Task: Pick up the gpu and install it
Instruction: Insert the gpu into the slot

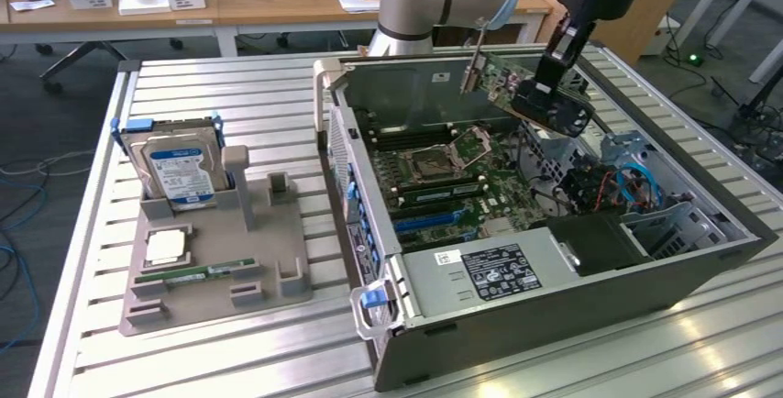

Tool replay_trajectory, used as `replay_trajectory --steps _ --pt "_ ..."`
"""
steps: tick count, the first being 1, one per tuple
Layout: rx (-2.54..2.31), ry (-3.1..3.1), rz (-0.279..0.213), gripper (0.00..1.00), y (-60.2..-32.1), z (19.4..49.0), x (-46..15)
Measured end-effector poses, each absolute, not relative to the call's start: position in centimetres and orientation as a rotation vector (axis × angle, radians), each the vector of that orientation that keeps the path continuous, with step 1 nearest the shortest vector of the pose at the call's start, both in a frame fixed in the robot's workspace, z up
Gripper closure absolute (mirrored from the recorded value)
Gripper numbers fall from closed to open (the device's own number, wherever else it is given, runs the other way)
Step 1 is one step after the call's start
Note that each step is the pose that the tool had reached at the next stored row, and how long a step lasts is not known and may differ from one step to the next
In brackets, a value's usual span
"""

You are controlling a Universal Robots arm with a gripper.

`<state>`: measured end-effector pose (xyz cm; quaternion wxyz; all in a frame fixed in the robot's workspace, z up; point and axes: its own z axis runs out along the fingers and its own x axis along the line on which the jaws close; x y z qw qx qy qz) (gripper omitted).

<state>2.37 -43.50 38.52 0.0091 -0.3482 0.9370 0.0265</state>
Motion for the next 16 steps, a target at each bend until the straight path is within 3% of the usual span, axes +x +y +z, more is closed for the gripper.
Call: replay_trajectory --steps 16 --pt "-1.474 2.761 0.086 0.73 -43.49 38.43 2.37"
